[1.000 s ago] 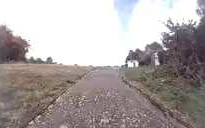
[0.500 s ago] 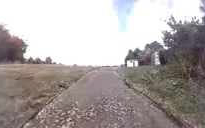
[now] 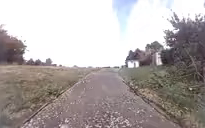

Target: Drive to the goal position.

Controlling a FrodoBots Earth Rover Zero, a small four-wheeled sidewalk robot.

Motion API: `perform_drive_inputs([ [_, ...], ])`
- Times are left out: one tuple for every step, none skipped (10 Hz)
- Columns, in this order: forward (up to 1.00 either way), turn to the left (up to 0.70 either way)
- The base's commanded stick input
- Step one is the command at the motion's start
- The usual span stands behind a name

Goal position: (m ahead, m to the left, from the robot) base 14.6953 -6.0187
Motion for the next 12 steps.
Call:
perform_drive_inputs([
  [1.0,0.0],
  [1.0,0.0],
  [1.0,0.0],
  [1.0,0.0],
  [1.0,0.0],
  [1.0,0.0],
  [1.0,0.0],
  [1.0,0.0],
  [1.0,0.0],
  [1.0,0.0],
  [1.0,0.0],
  [1.0,0.0],
])
